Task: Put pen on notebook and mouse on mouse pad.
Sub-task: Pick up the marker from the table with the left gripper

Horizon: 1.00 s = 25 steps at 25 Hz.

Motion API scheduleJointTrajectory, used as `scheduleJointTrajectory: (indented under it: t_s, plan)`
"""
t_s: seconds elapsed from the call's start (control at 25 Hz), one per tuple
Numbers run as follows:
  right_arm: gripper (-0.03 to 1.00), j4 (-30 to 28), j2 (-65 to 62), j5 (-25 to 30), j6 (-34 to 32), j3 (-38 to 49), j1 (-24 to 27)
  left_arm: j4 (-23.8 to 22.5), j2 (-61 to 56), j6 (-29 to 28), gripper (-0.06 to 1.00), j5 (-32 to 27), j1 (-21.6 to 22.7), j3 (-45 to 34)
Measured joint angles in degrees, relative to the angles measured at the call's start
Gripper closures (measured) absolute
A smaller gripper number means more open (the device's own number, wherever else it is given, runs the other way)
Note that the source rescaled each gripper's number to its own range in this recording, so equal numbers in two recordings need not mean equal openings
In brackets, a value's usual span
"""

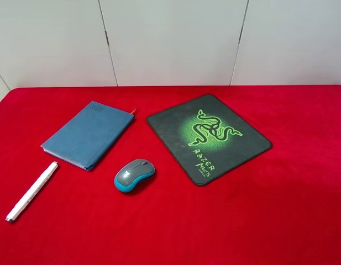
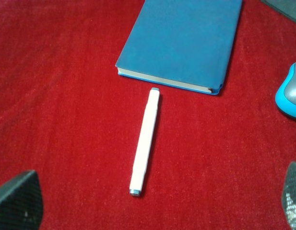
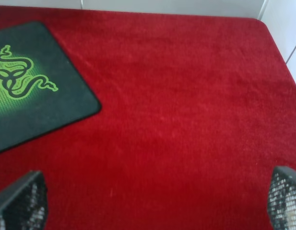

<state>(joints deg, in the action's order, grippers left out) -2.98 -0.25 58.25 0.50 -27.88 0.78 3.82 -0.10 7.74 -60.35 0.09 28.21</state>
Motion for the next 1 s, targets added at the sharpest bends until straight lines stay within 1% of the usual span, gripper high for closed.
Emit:
scheduleJointTrajectory:
  t_s: [1.0]
  plan:
    - [-0.03, 0.00, 0.00, 0.00, 0.00, 0.00, 0.00, 0.00, 0.00, 0.00, -0.06, 0.00, 0.00, 0.00]
